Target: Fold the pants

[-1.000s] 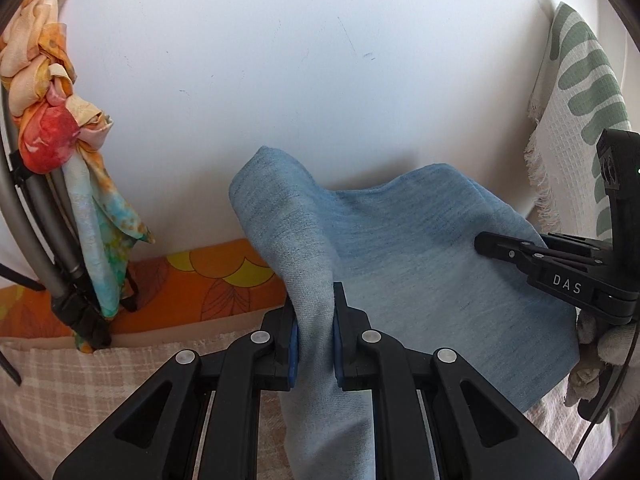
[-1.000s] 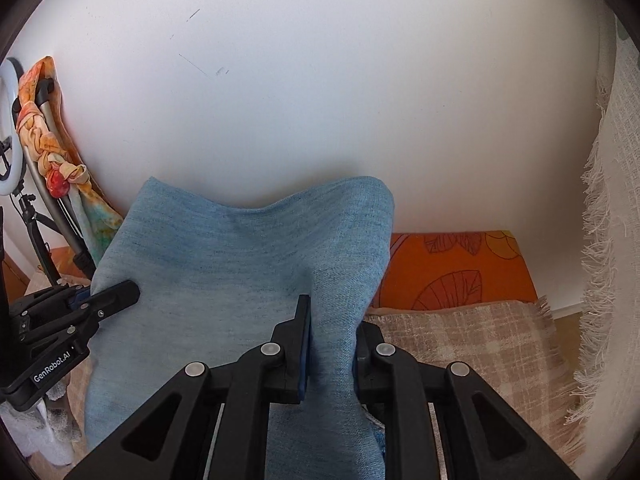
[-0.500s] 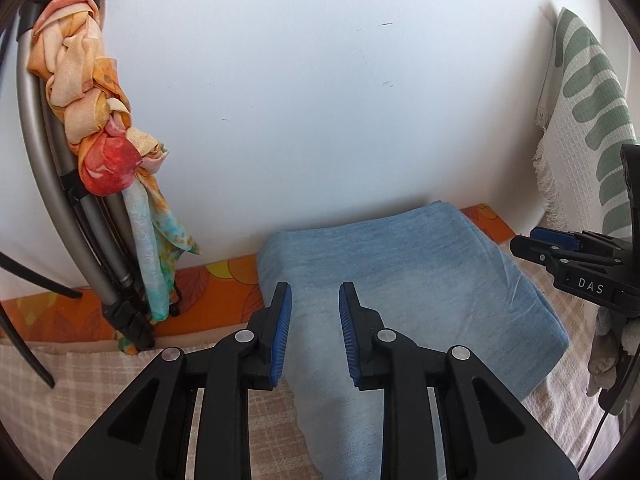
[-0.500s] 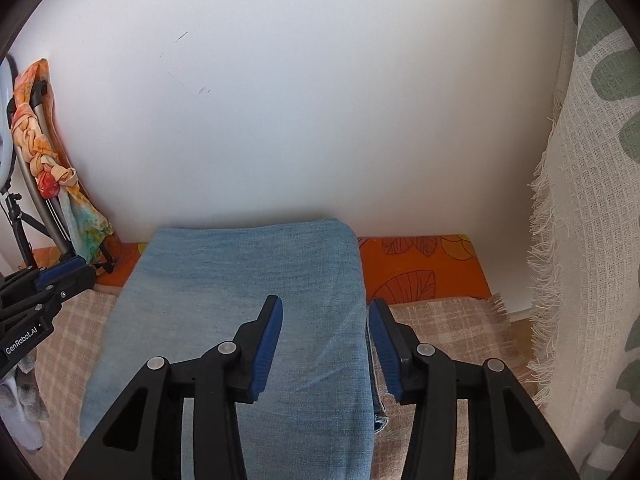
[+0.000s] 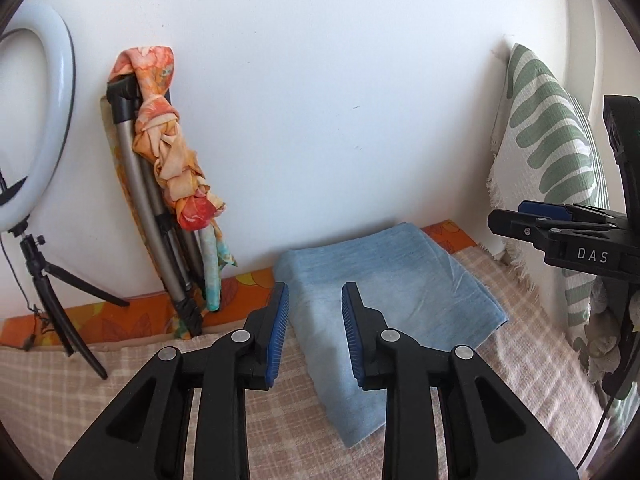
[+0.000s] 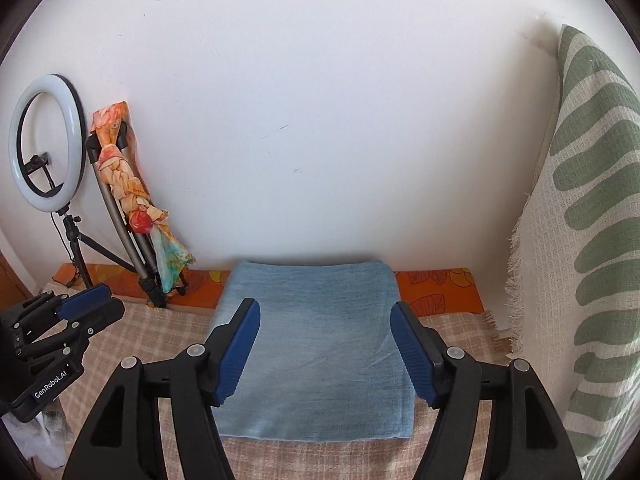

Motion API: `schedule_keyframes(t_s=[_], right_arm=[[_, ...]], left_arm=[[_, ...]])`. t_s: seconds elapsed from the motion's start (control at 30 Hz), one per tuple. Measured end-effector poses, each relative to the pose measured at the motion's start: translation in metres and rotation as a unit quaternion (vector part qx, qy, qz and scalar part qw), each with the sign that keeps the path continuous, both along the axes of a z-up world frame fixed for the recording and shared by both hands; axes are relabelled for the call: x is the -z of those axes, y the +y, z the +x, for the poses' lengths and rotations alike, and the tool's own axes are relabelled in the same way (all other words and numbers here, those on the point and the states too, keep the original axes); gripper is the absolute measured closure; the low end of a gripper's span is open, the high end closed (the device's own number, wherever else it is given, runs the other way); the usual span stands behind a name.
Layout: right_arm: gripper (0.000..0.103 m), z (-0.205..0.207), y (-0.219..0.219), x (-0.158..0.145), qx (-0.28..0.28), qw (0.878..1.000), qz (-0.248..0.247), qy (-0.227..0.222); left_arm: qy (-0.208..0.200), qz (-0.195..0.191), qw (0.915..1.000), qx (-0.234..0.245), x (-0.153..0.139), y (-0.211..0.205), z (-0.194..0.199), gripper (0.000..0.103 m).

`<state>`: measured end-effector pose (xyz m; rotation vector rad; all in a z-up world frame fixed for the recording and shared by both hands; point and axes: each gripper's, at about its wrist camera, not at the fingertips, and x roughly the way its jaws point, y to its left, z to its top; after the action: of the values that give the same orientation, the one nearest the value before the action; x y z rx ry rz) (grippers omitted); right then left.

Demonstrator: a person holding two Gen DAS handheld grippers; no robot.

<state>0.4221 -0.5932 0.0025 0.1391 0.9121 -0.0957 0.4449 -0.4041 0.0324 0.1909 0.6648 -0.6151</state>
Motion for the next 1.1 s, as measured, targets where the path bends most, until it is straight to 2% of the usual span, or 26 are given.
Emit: schedule_keyframes(t_s=[0.03,0.07,0.33,0.43,0.57,0.67,0.87,1.1], right_arm=[[0.029,-0.004,0.007,-0.007,-0.001,1.000,-0.002,-0.002],[0.027,-0.010,0.014,-0.016,-0.003,1.000,-0.005,-0.005],[0.016,-0.065,0.073,-0.051,-0.001,1.000,-0.004,-0.028],[0.013,-0.086,0.094,-0.057,-0.001,0.999,-0.011,-0.032],[0.011,-0.112,0.116,-0.066,0.006,0.999,-0.027,-0.036],[0.007,-0.133,0.131,-0.069,0.009,0.999,-0.031,-0.042],[0.002,-0.172,0.158,-0.067,0.013,0.997,-0.057,-0.046],[0.000,-0.207,0.178,-0.059,0.023,0.997,-0.046,-0.051]], left_arm=[[-0.002,-0.005,1.0000,0.000,-0.007,0.007,-0.007,0.064],[-0.004,-0.011,0.9999,0.002,-0.013,0.013,-0.014,0.061],[-0.013,-0.028,0.9993,0.020,-0.046,0.056,-0.073,0.060],[-0.023,-0.030,0.9990,0.022,-0.053,0.074,-0.097,0.043],[-0.030,-0.027,0.9989,0.026,-0.056,0.095,-0.119,0.042],[-0.026,-0.031,0.9989,0.023,-0.055,0.115,-0.131,0.035],[-0.025,-0.028,0.9992,0.017,-0.046,0.146,-0.156,0.035],[-0.023,-0.028,0.9993,-0.008,-0.029,0.182,-0.178,0.033]])
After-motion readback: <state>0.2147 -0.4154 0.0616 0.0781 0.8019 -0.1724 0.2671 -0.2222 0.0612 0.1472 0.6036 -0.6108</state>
